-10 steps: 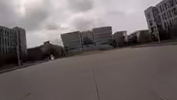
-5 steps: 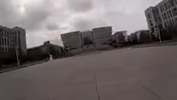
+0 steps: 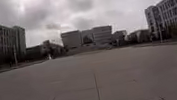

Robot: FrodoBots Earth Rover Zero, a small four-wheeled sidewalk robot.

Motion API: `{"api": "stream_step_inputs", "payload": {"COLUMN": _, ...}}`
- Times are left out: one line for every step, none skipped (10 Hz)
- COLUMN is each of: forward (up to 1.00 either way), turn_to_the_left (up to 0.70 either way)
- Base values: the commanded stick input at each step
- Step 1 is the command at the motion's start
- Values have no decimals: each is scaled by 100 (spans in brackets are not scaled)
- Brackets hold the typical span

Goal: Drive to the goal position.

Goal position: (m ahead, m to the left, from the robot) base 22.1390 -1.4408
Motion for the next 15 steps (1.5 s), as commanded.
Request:
{"api": "stream_step_inputs", "payload": {"forward": 70, "turn_to_the_left": 0}}
{"api": "stream_step_inputs", "payload": {"forward": 70, "turn_to_the_left": 0}}
{"api": "stream_step_inputs", "payload": {"forward": 70, "turn_to_the_left": 0}}
{"api": "stream_step_inputs", "payload": {"forward": 70, "turn_to_the_left": 0}}
{"api": "stream_step_inputs", "payload": {"forward": 70, "turn_to_the_left": 0}}
{"api": "stream_step_inputs", "payload": {"forward": 70, "turn_to_the_left": 0}}
{"api": "stream_step_inputs", "payload": {"forward": 70, "turn_to_the_left": 0}}
{"api": "stream_step_inputs", "payload": {"forward": 70, "turn_to_the_left": 0}}
{"api": "stream_step_inputs", "payload": {"forward": 70, "turn_to_the_left": 0}}
{"api": "stream_step_inputs", "payload": {"forward": 70, "turn_to_the_left": 0}}
{"api": "stream_step_inputs", "payload": {"forward": 70, "turn_to_the_left": -11}}
{"api": "stream_step_inputs", "payload": {"forward": 70, "turn_to_the_left": -31}}
{"api": "stream_step_inputs", "payload": {"forward": 70, "turn_to_the_left": -5}}
{"api": "stream_step_inputs", "payload": {"forward": 70, "turn_to_the_left": 0}}
{"api": "stream_step_inputs", "payload": {"forward": 70, "turn_to_the_left": 0}}
